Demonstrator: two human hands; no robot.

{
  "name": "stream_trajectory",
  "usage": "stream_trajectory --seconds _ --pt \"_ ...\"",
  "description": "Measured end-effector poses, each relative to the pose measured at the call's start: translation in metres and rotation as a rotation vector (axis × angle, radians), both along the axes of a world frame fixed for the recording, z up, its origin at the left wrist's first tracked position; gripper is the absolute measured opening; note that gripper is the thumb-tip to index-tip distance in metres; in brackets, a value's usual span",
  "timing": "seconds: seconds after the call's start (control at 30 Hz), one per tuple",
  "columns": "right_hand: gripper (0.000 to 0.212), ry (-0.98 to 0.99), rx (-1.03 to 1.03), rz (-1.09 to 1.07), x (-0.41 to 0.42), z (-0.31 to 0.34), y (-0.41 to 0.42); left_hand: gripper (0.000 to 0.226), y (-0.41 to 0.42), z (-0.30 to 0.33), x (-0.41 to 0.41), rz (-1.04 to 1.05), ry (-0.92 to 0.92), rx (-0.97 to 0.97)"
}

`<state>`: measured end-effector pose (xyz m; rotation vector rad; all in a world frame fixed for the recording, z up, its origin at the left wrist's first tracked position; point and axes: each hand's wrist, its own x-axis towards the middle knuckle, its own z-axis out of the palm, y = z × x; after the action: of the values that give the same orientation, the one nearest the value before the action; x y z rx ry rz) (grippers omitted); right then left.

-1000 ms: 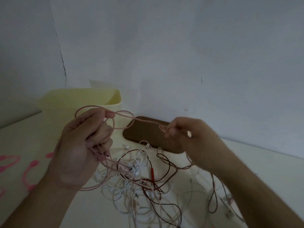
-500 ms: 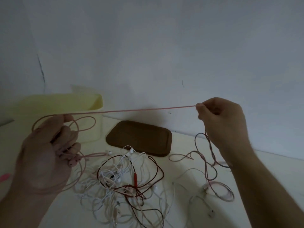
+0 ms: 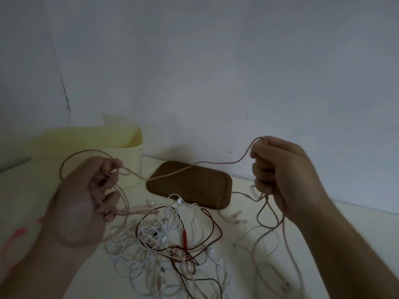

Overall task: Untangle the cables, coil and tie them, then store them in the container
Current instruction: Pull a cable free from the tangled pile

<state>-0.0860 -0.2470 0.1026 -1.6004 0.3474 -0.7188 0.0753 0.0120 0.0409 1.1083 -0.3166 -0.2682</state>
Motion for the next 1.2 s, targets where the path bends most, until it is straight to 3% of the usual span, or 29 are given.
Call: stream_trajectory --seconds 0.1,0.17,0.33,0.4,0.47,0.57,0.63,0.77,1.0,1.2 --pt "0.028 0.022 0.007 0.214 0.005 0.001 0.025 0.057 0.002 0.01 -0.011 -0.107 0.027 -0.017" --pt "0.034 0.053 -0.088 0.325 0.007 0.003 0.044 0.047 0.001 0.011 -0.019 -0.135 -0.036 -0.02" --pt "0.026 0.069 -0.76 0.367 0.014 -0.008 0.079 0.031 -0.008 0.008 -0.039 -0.23 -0.494 -0.009" --pt "0.026 0.059 -0.929 0.343 0.018 -0.014 0.088 0.045 -0.013 0.01 -0.045 -0.243 -0.537 -0.008" --pt "0.023 0.101 -0.99 0.347 0.022 -0.017 0.091 0.042 -0.017 0.014 -0.054 -0.182 -0.513 -0.006" --pt "0.019 0.178 -1.008 0.344 0.023 -0.016 0.088 0.029 -0.017 0.022 -0.061 -0.111 -0.466 -0.011" --pt "0.017 0.214 -0.97 0.341 0.021 -0.015 0.086 0.036 -0.018 0.027 -0.061 -0.099 -0.416 -0.009" --pt "0.018 0.224 -0.877 0.306 0.019 -0.011 0.084 0.051 -0.019 0.019 -0.046 0.063 -0.518 0.164" --pt "0.025 0.307 -0.71 0.173 0.009 0.01 0.042 0.042 -0.015 0.046 -0.022 0.449 -0.582 0.217" --pt "0.028 0.373 -0.703 0.129 -0.003 0.03 0.006 0.044 -0.006 0.065 0.01 0.585 -0.705 0.335"
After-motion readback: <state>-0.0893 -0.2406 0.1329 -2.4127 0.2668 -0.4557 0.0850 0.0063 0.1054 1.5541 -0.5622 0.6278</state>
